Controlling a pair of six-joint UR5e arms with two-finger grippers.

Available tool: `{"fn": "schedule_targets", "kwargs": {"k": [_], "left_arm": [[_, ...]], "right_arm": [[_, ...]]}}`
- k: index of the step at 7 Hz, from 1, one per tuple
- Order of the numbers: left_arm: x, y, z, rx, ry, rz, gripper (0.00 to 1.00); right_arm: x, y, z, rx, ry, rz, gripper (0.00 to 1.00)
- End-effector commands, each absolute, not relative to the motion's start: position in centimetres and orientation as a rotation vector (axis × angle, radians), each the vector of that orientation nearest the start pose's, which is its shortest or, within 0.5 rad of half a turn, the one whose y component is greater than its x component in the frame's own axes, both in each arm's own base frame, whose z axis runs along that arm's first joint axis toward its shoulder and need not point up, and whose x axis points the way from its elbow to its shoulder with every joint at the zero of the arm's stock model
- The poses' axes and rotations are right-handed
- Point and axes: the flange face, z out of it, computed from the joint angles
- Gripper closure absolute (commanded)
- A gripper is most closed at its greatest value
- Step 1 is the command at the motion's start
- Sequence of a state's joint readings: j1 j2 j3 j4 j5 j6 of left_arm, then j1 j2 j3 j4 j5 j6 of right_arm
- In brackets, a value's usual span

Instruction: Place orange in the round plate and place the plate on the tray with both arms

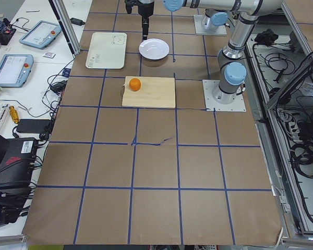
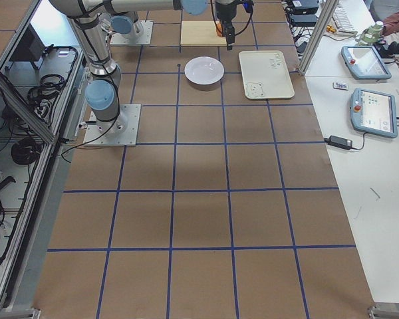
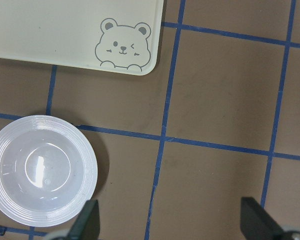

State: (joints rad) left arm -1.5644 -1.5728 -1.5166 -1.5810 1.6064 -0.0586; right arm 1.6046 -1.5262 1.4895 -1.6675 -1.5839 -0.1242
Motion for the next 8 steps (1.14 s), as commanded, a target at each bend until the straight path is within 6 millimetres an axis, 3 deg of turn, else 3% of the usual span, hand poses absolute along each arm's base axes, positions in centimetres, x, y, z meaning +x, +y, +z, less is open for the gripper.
{"fn": "schedule_targets", "kwargs": {"k": [1, 2, 3, 4, 6, 8], "left_arm": [[-12.2, -50.5, 50.9, -0.011, 3.081, -0.096, 0.00], [-11.5, -51.4, 47.8, -0.016, 3.048, 0.008, 0.00], [-9.9, -52.5, 42.9, -0.021, 2.939, 0.112, 0.00], [-9.5, -53.8, 39.6, -0.025, 2.926, 0.107, 0.00], [-5.5, -56.3, 33.5, -0.110, 2.939, 0.238, 0.00], [-5.0, -58.8, 27.7, -0.083, 2.943, 0.303, 0.00]], "right_arm": [[15.0, -51.8, 51.6, -0.248, 3.143, -0.210, 0.00], [15.0, -51.9, 51.5, -0.248, 3.143, -0.205, 0.00], [15.1, -51.8, 51.4, -0.250, 3.140, -0.205, 0.00], [14.9, -52.0, 51.4, -0.245, 3.142, -0.207, 0.00], [15.3, -51.9, 51.2, -0.255, 3.133, -0.200, 0.00], [15.2, -51.9, 51.2, -0.253, 3.134, -0.200, 0.00]]}}
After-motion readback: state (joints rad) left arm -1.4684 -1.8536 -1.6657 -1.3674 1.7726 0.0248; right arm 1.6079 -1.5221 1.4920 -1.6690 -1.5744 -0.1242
